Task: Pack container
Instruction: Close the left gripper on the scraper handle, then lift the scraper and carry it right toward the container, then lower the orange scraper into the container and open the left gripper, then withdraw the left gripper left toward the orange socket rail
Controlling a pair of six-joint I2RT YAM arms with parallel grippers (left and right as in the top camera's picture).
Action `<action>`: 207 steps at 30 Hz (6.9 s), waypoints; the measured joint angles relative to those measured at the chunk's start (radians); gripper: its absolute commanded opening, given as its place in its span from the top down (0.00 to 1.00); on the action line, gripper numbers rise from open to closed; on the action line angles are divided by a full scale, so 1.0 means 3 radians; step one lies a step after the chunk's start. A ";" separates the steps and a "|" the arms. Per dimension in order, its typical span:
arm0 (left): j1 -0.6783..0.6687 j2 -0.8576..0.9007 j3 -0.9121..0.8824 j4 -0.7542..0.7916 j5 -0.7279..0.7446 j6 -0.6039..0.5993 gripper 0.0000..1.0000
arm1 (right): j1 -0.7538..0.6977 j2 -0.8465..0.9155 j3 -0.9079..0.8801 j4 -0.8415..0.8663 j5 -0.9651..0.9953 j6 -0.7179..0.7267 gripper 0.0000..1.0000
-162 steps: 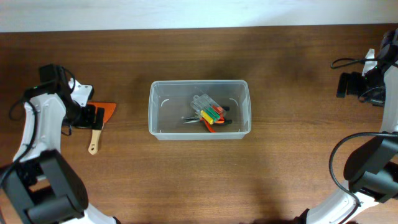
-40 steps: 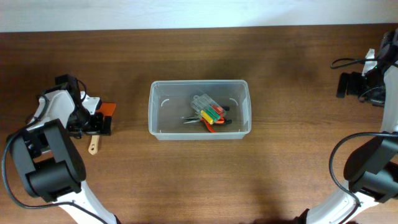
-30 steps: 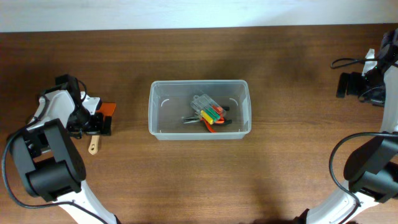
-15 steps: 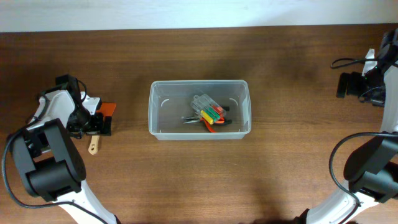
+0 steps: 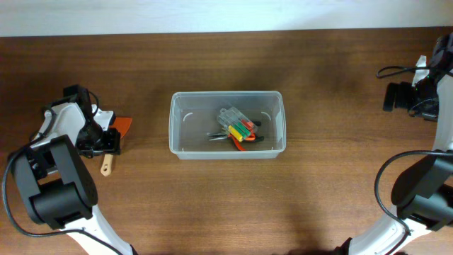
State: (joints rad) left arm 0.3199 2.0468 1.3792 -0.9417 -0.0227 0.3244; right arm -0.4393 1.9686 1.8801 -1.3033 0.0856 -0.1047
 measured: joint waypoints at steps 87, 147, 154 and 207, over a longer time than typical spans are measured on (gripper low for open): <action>-0.0888 0.0023 0.2295 -0.1465 0.0064 0.0011 0.95 | 0.0000 0.0000 0.0000 0.0000 0.0000 0.0001 0.01; -0.2619 0.0852 0.2550 -0.1722 0.0338 0.0951 0.85 | 0.0000 0.0000 0.0000 0.0000 0.0000 0.0000 0.01; -0.2619 0.0855 0.2550 -0.1774 0.0338 0.0951 0.85 | 0.0000 0.0000 0.0000 0.0000 0.0000 -0.0001 0.01; -0.2589 0.0902 0.3433 -0.1781 -0.0098 0.0488 0.51 | 0.0000 0.0000 0.0000 0.0000 0.0000 0.0000 0.01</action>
State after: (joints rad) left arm -0.4568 2.3173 2.4092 -1.4761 -0.0521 0.4709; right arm -0.4393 1.9686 1.8801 -1.3033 0.0856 -0.1047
